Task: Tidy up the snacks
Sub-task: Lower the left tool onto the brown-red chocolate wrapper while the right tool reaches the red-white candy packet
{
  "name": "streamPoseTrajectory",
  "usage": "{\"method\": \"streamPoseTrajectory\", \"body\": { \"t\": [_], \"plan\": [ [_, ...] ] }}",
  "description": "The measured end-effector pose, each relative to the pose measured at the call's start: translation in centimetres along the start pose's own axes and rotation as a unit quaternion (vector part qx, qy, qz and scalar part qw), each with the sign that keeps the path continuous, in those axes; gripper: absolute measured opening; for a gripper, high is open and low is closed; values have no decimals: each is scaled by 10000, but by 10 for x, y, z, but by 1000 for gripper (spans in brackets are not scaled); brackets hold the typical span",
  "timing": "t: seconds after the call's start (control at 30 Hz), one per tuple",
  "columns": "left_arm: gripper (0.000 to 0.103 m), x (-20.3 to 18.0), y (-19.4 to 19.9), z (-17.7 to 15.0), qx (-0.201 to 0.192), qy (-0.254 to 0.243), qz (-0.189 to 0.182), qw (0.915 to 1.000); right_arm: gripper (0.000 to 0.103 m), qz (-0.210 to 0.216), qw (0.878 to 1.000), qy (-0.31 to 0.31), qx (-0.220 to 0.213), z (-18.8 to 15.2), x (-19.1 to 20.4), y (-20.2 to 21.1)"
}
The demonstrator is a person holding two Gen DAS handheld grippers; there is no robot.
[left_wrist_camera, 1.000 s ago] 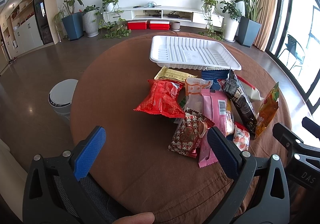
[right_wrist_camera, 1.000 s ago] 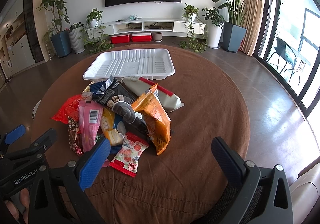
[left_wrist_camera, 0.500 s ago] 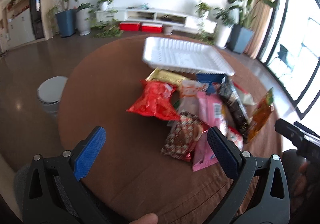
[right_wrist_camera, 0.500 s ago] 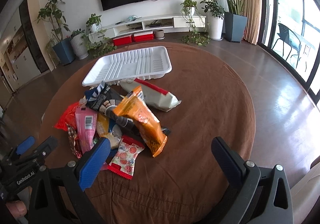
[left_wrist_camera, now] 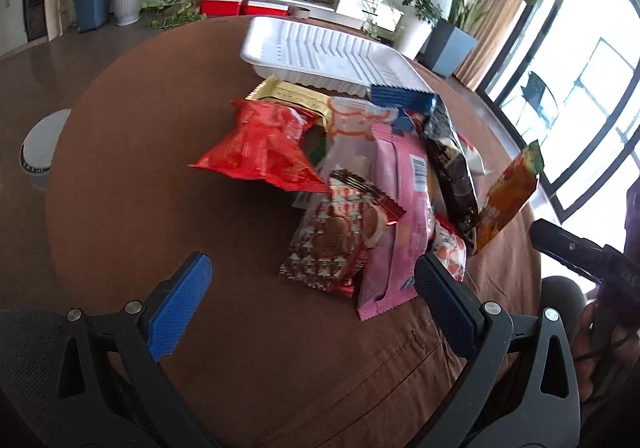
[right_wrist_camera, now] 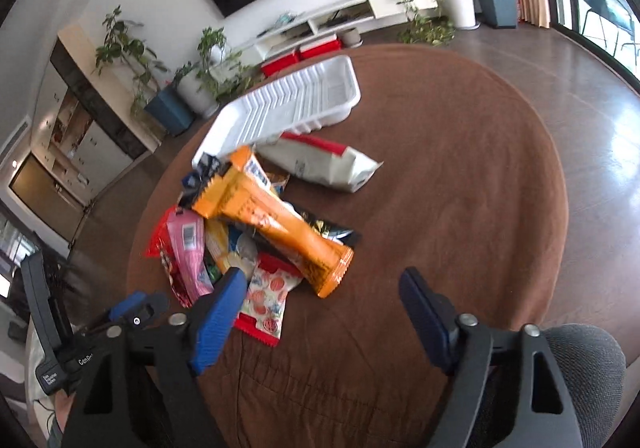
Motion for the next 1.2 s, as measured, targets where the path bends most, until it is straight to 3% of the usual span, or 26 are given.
{"method": "streamPoseTrajectory", "body": {
  "t": [0.13,0.2,0.27,0.37,0.5,0.8,0.97,1.0,1.07,1.2],
  "plan": [
    [98,-12,-13,6,-26,-503,-26,9987,80,-21,9998,185,5,-2,4,-2],
    [83,-11,-16,10,12,-602,-126,9981,80,-40,9996,283,0,-4,6,-4],
    [75,-10,-23,17,139,-719,-337,9967,80,-15,9997,256,56,-5,6,-6],
    [72,-8,-28,23,254,-902,-543,9941,76,23,9997,222,64,-9,6,-6],
    [55,-12,-39,22,519,-1188,-817,9882,68,2,9996,257,103,-13,9,-7],
    [47,-7,-48,26,643,-1171,-1000,9860,62,-73,9989,435,180,-20,22,-9],
    [47,-8,-51,31,558,-1204,-841,9876,62,-153,9985,446,270,-21,30,-13],
    [45,-8,-50,30,539,-1229,-826,9875,62,-163,9984,452,283,-22,31,-13],
    [30,-10,-51,28,511,-1384,-689,9867,62,-193,9983,464,295,-24,33,-14],
    [29,-7,-48,26,462,-1294,-690,9881,62,-219,9983,392,383,-29,35,-18]
  ]
}}
Point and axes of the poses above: each gripper's, at about its wrist camera, not at the fingertips, and y roughly against the way its jaws point, x to its left, z to its top, the point moved 3 cm from there along -y, roughly the way its jaws point, and after that the axes turned 3 degrees about -x, right-handed, at the moved point
